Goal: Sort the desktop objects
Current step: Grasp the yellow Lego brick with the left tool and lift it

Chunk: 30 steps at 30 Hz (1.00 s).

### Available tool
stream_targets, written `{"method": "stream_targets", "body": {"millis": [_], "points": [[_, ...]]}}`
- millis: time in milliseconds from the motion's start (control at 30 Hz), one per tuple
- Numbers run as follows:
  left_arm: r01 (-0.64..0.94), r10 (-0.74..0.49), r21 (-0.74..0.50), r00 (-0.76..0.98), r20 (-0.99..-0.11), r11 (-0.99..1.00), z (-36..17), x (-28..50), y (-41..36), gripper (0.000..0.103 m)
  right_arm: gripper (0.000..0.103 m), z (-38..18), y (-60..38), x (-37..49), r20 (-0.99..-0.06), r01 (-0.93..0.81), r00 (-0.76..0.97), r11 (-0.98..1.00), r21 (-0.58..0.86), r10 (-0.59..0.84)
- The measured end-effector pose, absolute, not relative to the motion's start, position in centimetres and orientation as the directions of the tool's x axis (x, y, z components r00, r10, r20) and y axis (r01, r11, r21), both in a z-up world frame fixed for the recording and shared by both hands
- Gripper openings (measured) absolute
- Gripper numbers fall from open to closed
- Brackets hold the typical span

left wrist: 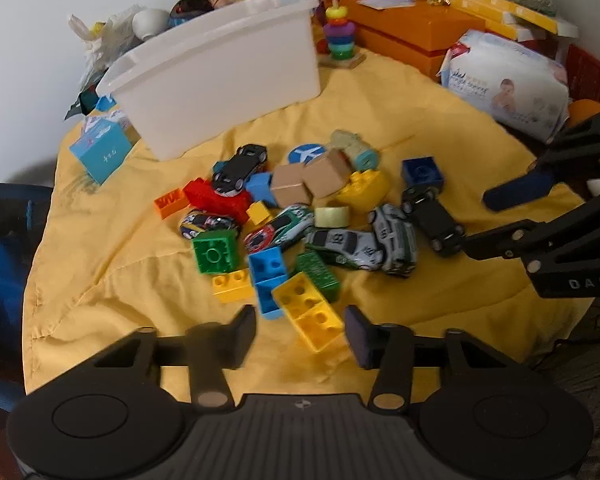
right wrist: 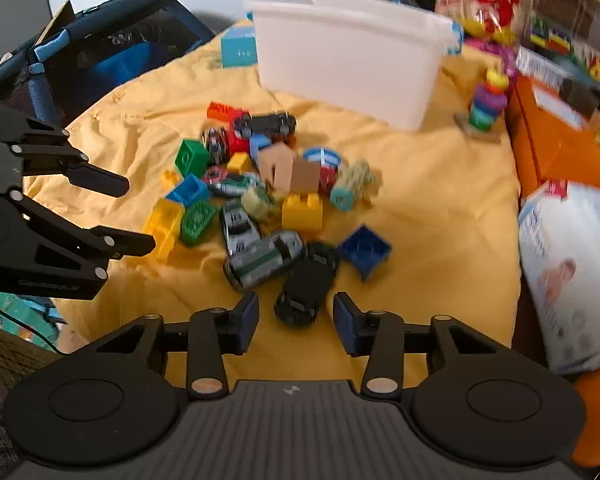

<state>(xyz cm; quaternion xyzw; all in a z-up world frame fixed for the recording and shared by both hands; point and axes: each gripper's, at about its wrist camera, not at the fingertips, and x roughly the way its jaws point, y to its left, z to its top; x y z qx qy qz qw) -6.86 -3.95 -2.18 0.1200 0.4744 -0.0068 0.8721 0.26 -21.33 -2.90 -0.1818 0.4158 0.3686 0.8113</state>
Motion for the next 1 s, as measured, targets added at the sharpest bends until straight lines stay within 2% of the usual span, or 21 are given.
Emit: {"method": "stream_targets", "body": {"millis": [33,100,133,200,333,467,733,900,1000], "points": [[0.127,0.106,0.207,0.546,-0.831,0.97,-2.2,-7.0,-4.2,0.038,0.036,-3.0,-21.6,0.2,-0.809,-0.75,0.378,0.661,0.018,0.451],[0.135,0.088,0.189,0.539,-0.838,0.973,-2.3,-7.0,-4.7,0.033,0.035,-3.0,-21.9,0.1,-0.805,-0.756,0.377,0.655,0.02,0.459],[0.142,0.072,0.175,0.538,-0.84,0.974,-2.3,-6.9,-5.0,0.027,0.035,-3.0,-22.0,0.0,-0.801,-0.759,0.378,0.651,0.018,0.463],[0.151,0.069,0.178,0.539,-0.839,0.972,-2.4,-6.5,-5.8,0.027,0.035,-3.1,-22.1,-0.3,-0.799,-0.766,0.379,0.643,0.012,0.467],[0.185,0.132,0.263,0.521,-0.843,0.947,-4.3,-5.3,-7.5,0.032,0.036,-3.2,-22.3,-0.5,-0.8,-0.77,0.374,0.638,0.015,0.47],[0.187,0.248,0.402,0.539,-0.805,0.897,-5.7,-5.6,-7.0,0.032,0.036,-3.2,-22.5,-0.7,-0.798,-0.763,0.379,0.647,0.017,0.468],[0.201,0.262,0.422,0.533,-0.804,0.884,-6.0,-7.0,-1.4,0.033,0.036,-2.9,-20.6,-0.3,-0.785,-0.722,0.418,0.692,0.018,0.457],[0.223,0.163,0.327,0.539,-0.826,0.918,-5.6,-6.8,1.8,0.031,0.036,-3.0,-18.4,-0.7,-0.796,-0.697,0.43,0.717,0.006,0.426],[0.219,0.033,0.181,0.548,-0.836,0.959,-4.9,-6.8,4.1,0.022,0.036,-3.1,-17.0,-1.1,-0.808,-0.685,0.426,0.729,0.006,0.407]]}}
